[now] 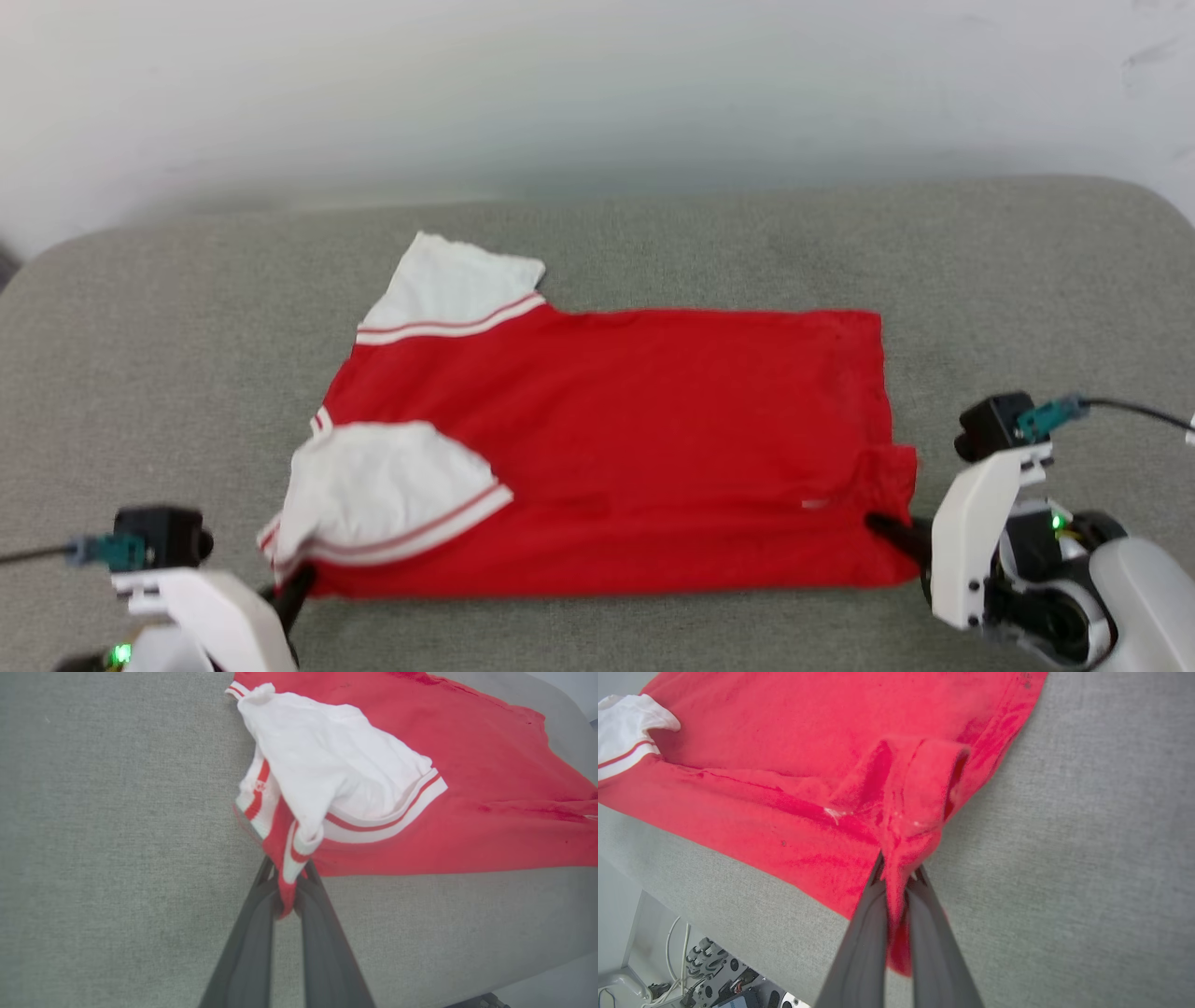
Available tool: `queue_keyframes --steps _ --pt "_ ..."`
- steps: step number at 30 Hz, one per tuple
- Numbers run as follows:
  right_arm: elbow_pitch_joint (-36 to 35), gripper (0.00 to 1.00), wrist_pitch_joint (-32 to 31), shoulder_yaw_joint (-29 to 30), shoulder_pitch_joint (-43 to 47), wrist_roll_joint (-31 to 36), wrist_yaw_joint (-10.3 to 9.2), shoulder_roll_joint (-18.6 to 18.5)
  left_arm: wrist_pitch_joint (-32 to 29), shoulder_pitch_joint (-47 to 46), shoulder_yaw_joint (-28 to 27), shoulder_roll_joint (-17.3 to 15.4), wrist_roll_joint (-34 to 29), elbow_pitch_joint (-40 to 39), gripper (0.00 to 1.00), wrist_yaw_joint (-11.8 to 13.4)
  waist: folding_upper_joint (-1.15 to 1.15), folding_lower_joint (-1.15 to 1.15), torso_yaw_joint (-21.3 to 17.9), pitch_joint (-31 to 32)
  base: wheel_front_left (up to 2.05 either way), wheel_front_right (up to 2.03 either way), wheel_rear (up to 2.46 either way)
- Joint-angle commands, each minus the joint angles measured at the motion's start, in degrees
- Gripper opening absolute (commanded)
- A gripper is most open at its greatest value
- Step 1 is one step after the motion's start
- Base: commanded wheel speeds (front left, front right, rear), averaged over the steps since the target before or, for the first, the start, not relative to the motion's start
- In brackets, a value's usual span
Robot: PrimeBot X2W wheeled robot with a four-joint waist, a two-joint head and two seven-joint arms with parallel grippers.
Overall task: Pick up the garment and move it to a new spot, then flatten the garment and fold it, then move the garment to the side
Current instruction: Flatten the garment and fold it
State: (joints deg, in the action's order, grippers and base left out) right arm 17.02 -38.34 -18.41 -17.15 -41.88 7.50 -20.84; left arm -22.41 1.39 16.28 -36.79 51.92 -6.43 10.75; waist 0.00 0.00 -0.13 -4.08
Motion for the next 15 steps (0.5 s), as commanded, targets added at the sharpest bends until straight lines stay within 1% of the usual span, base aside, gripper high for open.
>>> queue_keyframes --steps 1,4,7,8,9,10,11,15 --pt "-0.7 0.00 0.0 0.2 1.7 -0.2 -0.02 -0.4 0.4 2.2 -0.3 0.4 0.7 -0.2 0.00 0.6 0.00 0.00 0.0 0.9 0.00 0.00 0.00" --pt "-1.4 0.00 -0.3 0.6 4.6 0.3 -0.02 -0.4 0.9 5.8 -0.6 1.3 2.2 0.2 0.00 1.4 0.00 0.00 -0.2 1.1 0.00 0.00 0.00" --pt "-0.9 0.00 0.4 1.1 6.9 0.7 -0.02 0.5 1.7 7.3 -0.2 2.7 3.2 1.5 0.00 0.9 0.00 0.00 -0.4 0.9 0.00 0.00 0.00" --pt "-0.9 0.04 1.1 1.2 7.3 1.0 -0.02 0.8 2.2 7.2 -0.1 3.2 3.2 2.1 0.00 0.6 0.00 0.00 -0.4 0.8 0.00 0.00 0.00" --pt "-0.8 0.91 2.0 1.3 7.8 1.5 -0.02 0.8 2.4 7.1 0.1 3.9 3.7 2.8 0.01 0.2 0.00 0.00 -0.5 0.7 0.00 0.00 0.00" --pt "-0.7 1.00 3.2 1.6 8.2 1.7 -0.02 1.1 2.6 6.7 0.4 4.5 4.0 3.4 0.48 -0.2 0.00 0.00 -0.5 0.4 0.00 0.00 0.00" --pt "-0.5 1.00 4.3 1.9 8.4 1.9 -0.02 1.4 2.8 6.1 0.4 5.0 4.3 4.0 1.00 -0.6 0.00 0.00 -0.5 0.2 0.00 0.00 0.00" --pt "-1.4 1.00 10.2 2.6 8.7 3.6 -0.02 2.0 4.5 4.4 0.1 5.3 3.6 6.1 1.00 -1.8 0.00 0.00 -1.1 -0.3 0.00 0.00 0.00"
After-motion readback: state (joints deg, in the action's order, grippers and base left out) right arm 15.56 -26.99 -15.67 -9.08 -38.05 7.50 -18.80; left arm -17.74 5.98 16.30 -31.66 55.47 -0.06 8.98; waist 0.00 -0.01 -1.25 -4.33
